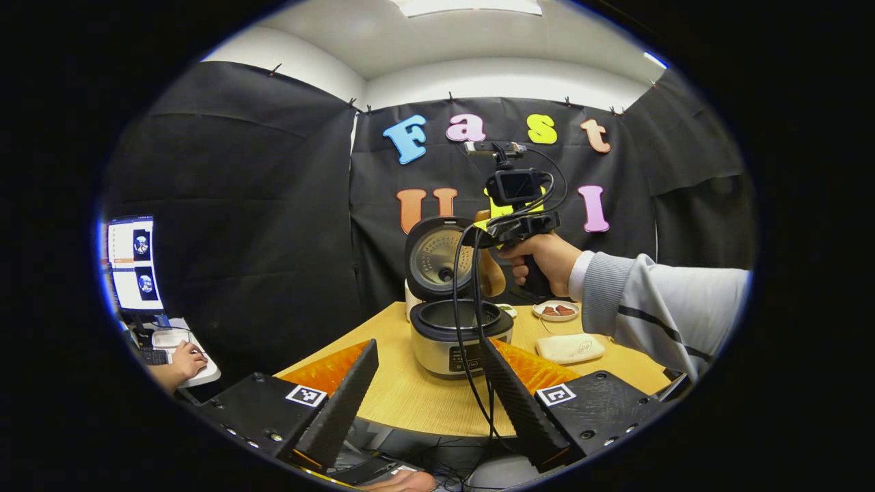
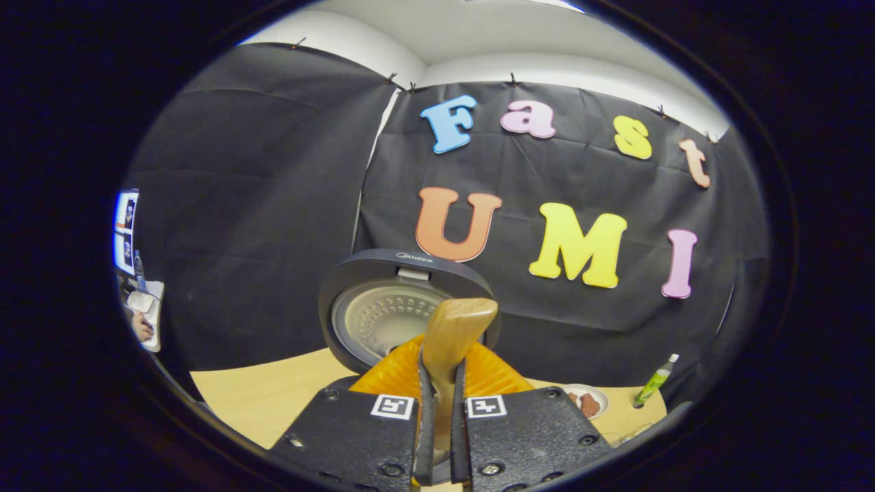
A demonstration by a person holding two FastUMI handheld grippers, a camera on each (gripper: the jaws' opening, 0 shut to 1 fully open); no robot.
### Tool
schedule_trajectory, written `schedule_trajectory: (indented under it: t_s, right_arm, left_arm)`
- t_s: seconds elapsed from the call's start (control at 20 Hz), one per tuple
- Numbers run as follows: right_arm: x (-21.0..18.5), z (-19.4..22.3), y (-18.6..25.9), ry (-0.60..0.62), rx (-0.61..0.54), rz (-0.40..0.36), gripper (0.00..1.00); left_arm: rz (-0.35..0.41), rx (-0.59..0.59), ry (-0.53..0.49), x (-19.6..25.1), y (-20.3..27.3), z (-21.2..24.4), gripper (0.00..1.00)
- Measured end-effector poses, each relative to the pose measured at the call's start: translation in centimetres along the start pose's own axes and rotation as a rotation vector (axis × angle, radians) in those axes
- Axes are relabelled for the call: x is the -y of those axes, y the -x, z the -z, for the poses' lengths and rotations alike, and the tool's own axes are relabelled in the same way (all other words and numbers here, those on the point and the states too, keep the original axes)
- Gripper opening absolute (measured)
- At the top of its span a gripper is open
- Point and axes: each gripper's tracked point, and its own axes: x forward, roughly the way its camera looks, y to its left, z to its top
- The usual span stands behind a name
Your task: Close the left gripper, press the button to open the rice cooker; take a wooden spoon from the chopstick holder with the right hand, scoop a spoonful of rice and pour it into the rice cooker, then put the wooden spoon back into the chopstick holder.
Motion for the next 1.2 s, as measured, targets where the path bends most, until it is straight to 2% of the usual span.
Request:
schedule_trajectory:
  t_s: [0.15, 0.4, 0.85, 0.95, 1.2]
  right_arm:
    - [0.7, -0.4, 0.4, 0.027, 0.01, 0.01, 0.15]
    - [4.1, -0.7, 1.6, -0.013, 0.0, 0.04, 0.15]
    - [16.7, -0.3, 5.5, -0.039, -0.006, 0.143, 0.16]
    - [20.3, 0.8, 6.5, -0.068, -0.007, 0.181, 0.17]
    - [29.0, 4.7, 8.7, -0.127, -0.037, 0.288, 0.17]
  left_arm:
    - [0.006, 0.002, 0.005, 0.3, 0.0, -0.1, 0.95]
    - [0.007, 0.01, 0.018, 0.2, -0.1, -0.5, 0.95]
    - [0.016, 0.019, 0.022, 1.9, -0.3, -0.7, 0.95]
    - [0.031, 0.005, 0.018, 2.6, -0.6, -0.4, 0.95]
    - [0.004, 0.028, 0.032, 2.5, -0.5, -1.2, 0.95]
